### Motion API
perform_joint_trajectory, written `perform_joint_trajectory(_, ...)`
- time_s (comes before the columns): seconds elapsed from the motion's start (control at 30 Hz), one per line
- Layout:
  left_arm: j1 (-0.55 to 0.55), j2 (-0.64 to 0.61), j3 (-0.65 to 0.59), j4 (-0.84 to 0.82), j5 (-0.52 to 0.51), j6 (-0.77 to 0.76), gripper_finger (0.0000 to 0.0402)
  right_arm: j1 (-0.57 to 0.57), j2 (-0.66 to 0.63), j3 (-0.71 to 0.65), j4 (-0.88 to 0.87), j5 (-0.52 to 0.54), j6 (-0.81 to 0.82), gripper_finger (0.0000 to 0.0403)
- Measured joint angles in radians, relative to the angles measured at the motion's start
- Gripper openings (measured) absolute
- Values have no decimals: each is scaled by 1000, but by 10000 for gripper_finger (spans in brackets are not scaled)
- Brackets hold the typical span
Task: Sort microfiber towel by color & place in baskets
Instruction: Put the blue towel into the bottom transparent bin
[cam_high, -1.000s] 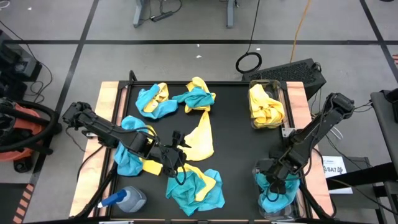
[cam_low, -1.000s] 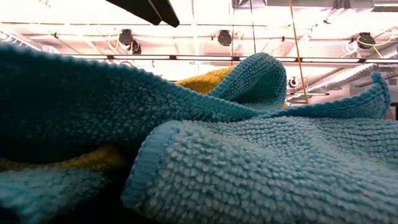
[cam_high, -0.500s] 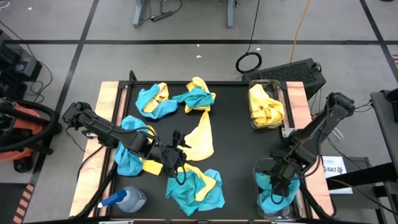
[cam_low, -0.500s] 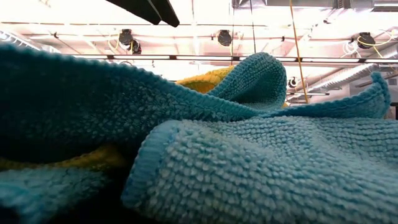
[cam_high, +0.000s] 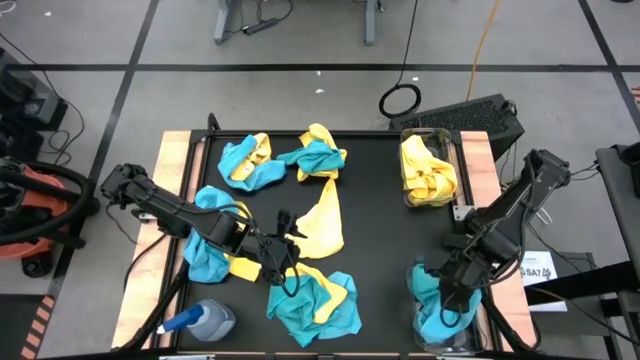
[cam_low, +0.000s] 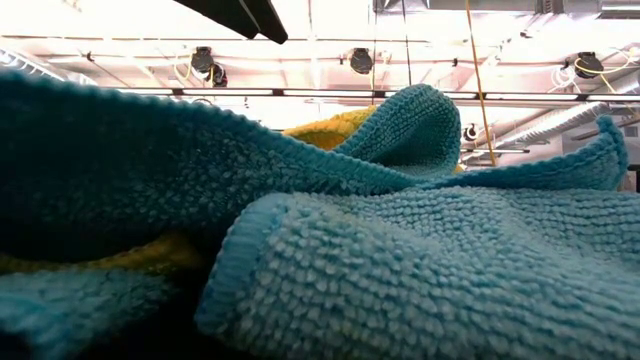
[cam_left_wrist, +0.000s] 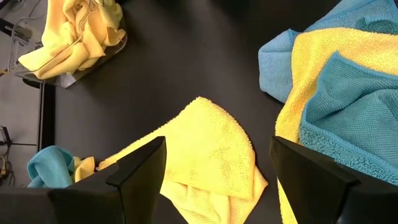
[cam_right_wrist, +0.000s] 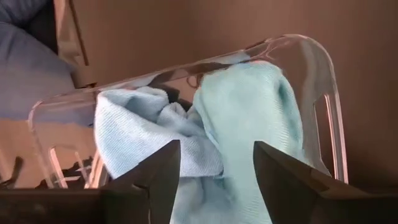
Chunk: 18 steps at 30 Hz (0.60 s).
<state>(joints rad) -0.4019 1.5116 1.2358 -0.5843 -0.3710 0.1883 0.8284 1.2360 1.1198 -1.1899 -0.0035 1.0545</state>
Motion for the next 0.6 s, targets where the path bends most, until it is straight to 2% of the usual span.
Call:
perform_joint_trajectory(0.17, 0, 0, 0, 0, 0, 0, 292, 15, 74, 0, 46, 9, -50, 144)
perform_joint_trajectory(0.3, 0, 0, 0, 0, 0, 0, 292, 21, 152, 0, 22, 18, -97, 84)
perform_joint_trajectory(0.43, 0, 0, 0, -1, 0, 0, 292, 26, 224, -2, -40, 88, -102, 17)
perform_joint_trajectory(0.5, 0, 0, 0, -1, 0, 0, 292, 27, 260, -2, -21, 103, -114, 6)
perform_joint_trajectory(0.6, 0, 0, 0, -1, 0, 0, 292, 28, 308, -2, 9, 110, -127, 15)
